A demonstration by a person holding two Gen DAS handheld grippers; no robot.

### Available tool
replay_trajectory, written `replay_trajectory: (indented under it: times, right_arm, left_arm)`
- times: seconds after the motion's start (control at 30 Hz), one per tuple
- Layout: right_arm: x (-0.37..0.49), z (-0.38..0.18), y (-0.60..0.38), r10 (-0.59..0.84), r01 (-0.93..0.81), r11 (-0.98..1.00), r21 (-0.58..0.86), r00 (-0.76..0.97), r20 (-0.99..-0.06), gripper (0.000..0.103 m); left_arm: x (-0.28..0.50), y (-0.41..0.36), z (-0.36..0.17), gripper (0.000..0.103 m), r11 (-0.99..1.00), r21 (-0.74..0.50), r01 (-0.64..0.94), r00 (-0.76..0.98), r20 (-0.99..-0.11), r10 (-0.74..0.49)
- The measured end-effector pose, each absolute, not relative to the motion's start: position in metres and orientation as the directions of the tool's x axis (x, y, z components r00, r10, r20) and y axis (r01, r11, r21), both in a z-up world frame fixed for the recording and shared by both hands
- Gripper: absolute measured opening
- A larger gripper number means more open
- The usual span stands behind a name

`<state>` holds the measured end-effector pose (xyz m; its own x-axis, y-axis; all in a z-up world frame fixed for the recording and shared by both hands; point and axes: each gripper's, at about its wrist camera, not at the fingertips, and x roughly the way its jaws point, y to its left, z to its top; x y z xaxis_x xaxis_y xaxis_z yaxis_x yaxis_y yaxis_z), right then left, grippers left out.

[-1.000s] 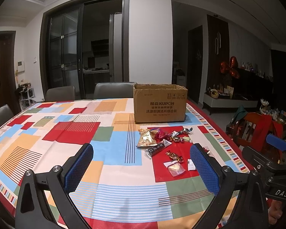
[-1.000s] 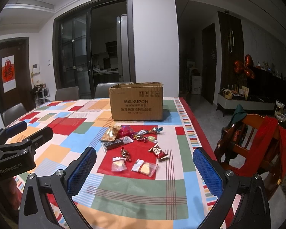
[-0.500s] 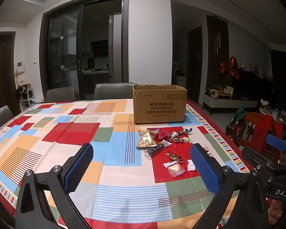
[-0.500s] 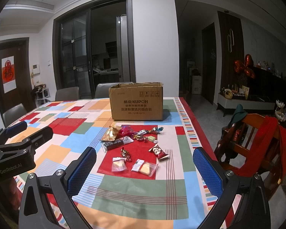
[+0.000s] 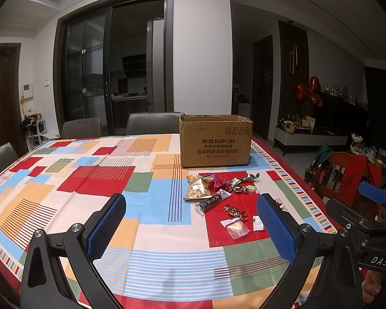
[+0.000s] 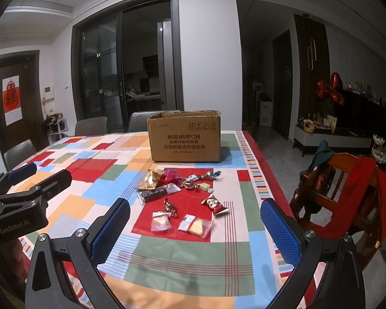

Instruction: Organize snacks

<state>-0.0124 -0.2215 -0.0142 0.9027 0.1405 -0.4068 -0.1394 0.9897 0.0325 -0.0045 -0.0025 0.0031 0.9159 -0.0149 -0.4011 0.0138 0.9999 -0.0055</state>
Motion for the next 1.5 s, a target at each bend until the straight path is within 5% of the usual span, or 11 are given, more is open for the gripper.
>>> replay_trajectory:
  times: [1.07,1.5]
  right_arm:
    - [0.018,-0.034,-0.230,0.179,-0.163,0.984,0.075,0.863,-0.472,0.102]
    - [0.087,-0.051,-0.247,0.234,-0.222,0.971,0.094,0.776,-0.585,0.084]
  left_arm:
    - [0.027,-0.018,0.000,0.103,0.996,0.008,0.086,0.893,-0.444,-0.073]
    - [0.103,-0.049,-0.033,0.071,0.981,-0.070,0.182,0.771,-0.609,-0.186]
